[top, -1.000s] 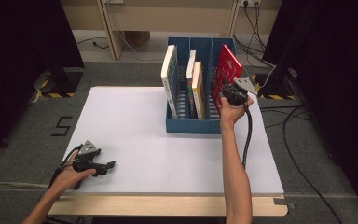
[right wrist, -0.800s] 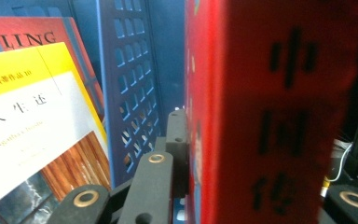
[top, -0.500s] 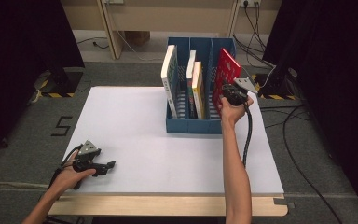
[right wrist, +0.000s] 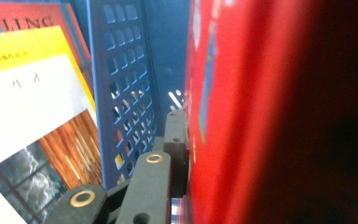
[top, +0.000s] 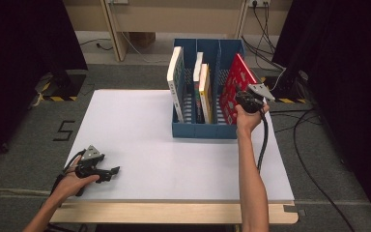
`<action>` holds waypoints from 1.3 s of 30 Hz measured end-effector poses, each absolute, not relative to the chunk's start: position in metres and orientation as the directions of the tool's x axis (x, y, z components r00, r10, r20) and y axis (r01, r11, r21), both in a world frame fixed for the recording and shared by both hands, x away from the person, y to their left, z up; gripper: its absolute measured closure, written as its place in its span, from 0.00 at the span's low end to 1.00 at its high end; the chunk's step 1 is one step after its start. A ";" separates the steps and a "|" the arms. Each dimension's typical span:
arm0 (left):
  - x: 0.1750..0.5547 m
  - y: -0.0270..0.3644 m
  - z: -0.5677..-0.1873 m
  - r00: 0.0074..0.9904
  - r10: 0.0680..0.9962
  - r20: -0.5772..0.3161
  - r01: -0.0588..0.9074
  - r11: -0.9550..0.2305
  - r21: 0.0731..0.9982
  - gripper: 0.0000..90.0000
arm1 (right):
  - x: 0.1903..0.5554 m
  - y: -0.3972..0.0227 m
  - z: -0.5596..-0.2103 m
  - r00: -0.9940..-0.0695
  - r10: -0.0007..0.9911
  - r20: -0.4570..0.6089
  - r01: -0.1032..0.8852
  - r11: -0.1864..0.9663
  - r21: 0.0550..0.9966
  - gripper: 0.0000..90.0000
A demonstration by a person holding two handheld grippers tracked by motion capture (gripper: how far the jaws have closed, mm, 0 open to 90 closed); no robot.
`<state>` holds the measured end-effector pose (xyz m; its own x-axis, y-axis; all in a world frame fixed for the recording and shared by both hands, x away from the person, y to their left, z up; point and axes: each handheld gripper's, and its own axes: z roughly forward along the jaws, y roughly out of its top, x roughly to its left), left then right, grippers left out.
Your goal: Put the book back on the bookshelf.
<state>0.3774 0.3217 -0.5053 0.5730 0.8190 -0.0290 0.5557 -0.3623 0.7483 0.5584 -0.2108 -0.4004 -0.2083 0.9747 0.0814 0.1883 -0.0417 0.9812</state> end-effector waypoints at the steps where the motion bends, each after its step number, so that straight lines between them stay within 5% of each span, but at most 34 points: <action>1: 0.377 0.322 -0.505 0.573 0.819 -0.029 0.556 -0.362 0.748 0.15 | 0.558 -0.210 -0.400 -0.207 0.976 0.071 0.189 -0.031 0.982 0.86; 16: 0.377 0.322 -0.505 0.573 0.819 -0.029 0.555 -0.362 0.748 0.15 | 0.543 -0.217 -0.401 -0.247 0.964 0.102 0.201 -0.053 0.978 0.82; 29: 0.377 0.322 -0.506 0.572 0.819 -0.029 0.555 -0.362 0.749 0.15 | 0.518 -0.229 -0.414 -0.292 0.944 0.152 0.304 -0.059 0.951 0.84; 39: 0.377 0.322 -0.506 0.572 0.820 -0.028 0.555 -0.362 0.749 0.15 | 0.524 -0.220 -0.422 -0.252 0.957 0.142 0.258 -0.075 0.963 0.89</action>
<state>0.3774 0.3215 -0.5055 0.5723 0.8195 -0.0285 0.5549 -0.3615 0.7492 0.5241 -0.2200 -0.4216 -0.2522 0.9572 0.1420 0.2581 -0.0749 0.9632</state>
